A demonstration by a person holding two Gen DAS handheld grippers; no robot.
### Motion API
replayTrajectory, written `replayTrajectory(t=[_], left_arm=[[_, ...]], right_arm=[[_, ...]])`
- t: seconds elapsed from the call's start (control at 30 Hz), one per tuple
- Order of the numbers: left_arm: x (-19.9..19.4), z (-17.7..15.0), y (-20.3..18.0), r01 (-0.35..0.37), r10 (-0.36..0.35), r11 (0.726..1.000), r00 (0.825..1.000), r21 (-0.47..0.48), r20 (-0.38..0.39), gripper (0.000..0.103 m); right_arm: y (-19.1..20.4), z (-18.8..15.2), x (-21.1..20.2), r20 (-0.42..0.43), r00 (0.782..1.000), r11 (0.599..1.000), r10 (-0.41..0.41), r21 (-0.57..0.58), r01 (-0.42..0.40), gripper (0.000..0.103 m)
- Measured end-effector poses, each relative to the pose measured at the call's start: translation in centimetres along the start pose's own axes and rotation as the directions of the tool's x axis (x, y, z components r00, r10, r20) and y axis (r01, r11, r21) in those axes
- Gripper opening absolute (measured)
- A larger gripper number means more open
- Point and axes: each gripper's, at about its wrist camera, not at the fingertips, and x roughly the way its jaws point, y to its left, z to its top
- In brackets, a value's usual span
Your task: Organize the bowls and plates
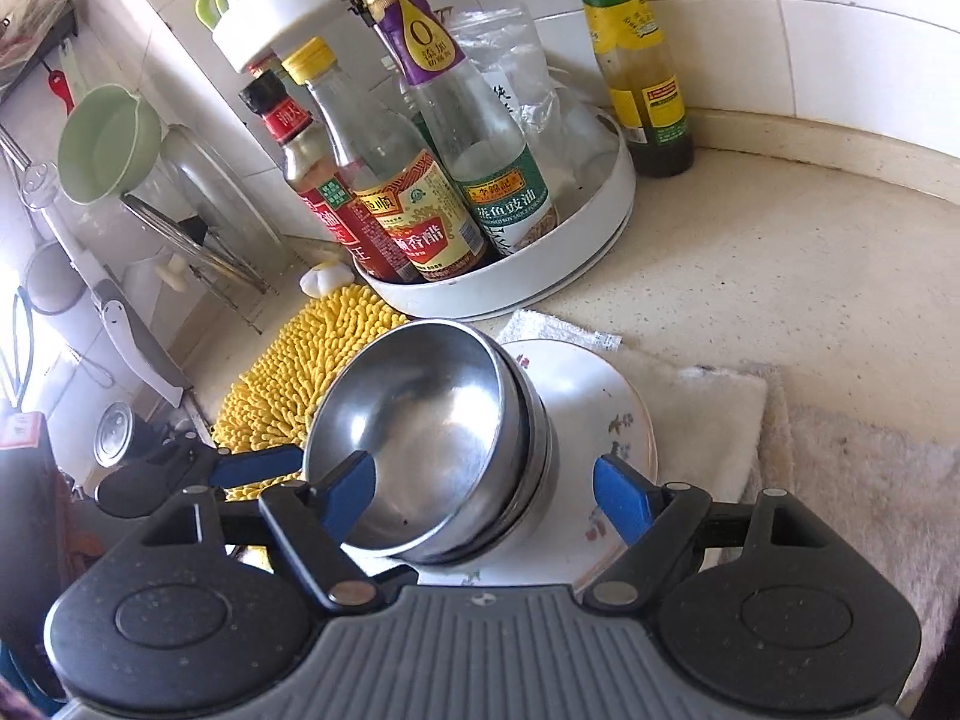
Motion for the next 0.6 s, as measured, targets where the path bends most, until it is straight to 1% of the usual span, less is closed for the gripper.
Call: replayTrajectory(t=[0.1,0.17,0.27,0.37,0.47,0.6], left_arm=[[-0.3,-0.4,0.0,-0.007,0.007,1.000,1.000,-0.012,-0.001,0.103],[-0.8,-0.7,-0.1,-0.009,0.009,0.999,1.000,-0.032,0.001,0.103],[-1.5,-1.0,0.0,-0.013,0.013,0.998,1.000,-0.063,0.009,0.103],[-2.1,-1.2,0.2,-0.031,0.033,0.996,0.999,-0.080,0.018,0.103],[-2.7,-1.5,0.3,-0.028,0.031,0.994,0.999,-0.104,0.032,0.103],[-3.0,-2.2,0.1,-0.028,0.032,0.990,0.999,-0.138,0.025,0.103]], right_arm=[[0.5,-0.9,-1.1,0.035,0.999,1.000,-0.021,-0.002,0.021,0.084],[0.7,-1.6,-1.6,0.044,0.999,1.000,-0.028,0.005,0.028,0.084],[0.9,-2.6,-2.0,0.044,0.998,0.999,-0.046,0.009,0.046,0.084],[1.1,-3.6,-2.5,0.048,0.997,0.998,-0.065,0.017,0.064,0.085],[1.3,-4.6,-2.6,0.050,0.993,0.994,-0.108,0.016,0.107,0.086],[1.5,-6.0,-2.9,0.050,0.987,0.989,-0.150,0.015,0.150,0.088]])
